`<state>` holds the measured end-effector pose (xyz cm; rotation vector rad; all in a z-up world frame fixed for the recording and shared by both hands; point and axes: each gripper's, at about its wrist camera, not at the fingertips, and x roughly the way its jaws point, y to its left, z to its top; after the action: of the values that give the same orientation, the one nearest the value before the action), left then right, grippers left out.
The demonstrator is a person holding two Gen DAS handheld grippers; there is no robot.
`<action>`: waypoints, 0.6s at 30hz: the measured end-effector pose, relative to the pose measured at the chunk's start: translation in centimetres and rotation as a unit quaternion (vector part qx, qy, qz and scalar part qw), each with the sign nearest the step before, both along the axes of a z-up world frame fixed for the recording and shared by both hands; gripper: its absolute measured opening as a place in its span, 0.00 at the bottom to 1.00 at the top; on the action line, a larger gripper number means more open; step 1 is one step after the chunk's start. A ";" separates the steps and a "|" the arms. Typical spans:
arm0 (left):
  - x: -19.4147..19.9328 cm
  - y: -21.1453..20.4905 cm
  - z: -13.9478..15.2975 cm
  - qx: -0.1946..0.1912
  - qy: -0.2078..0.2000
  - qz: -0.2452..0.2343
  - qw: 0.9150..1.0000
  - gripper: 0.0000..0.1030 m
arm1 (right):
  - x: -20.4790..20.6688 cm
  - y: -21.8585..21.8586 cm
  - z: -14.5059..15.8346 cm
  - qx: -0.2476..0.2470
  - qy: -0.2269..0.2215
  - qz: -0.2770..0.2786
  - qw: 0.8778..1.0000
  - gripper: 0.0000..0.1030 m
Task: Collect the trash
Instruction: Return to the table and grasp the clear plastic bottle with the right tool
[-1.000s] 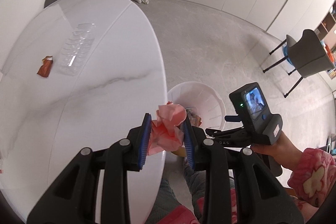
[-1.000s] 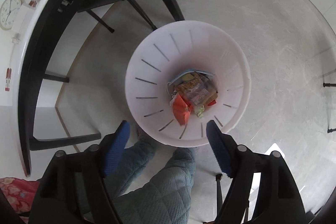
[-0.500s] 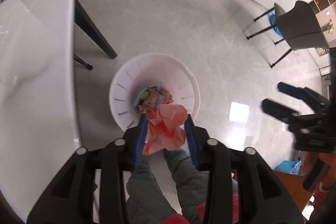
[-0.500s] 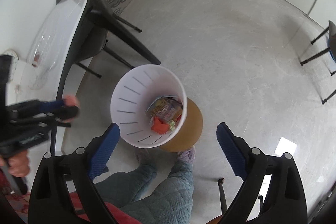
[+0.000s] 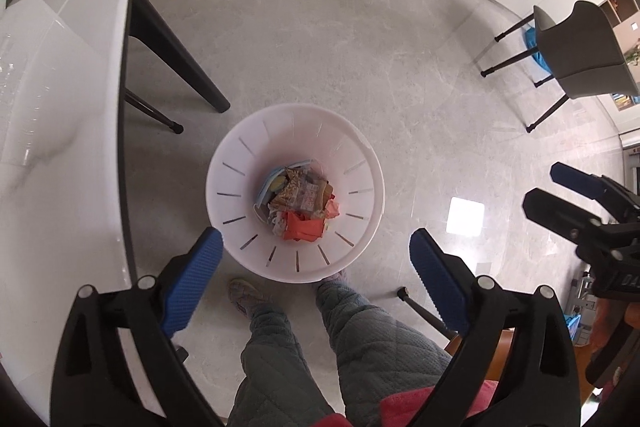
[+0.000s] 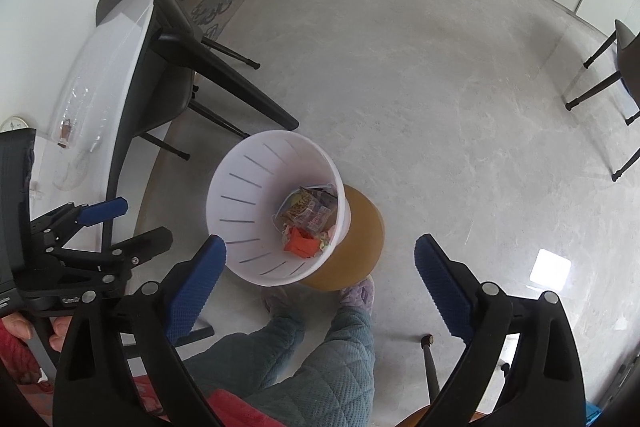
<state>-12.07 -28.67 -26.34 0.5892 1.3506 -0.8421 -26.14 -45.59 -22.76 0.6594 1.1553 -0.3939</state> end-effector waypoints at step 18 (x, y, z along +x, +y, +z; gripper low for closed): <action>7.8 12.6 12.1 -0.104 -0.097 0.155 0.978 0.92 | 11.0 8.2 10.3 -0.041 -0.103 0.092 0.990 0.98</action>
<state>-4.25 -16.05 -14.27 0.2785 1.1219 -0.6432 -15.17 -37.42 -12.43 0.5043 0.9869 -0.2103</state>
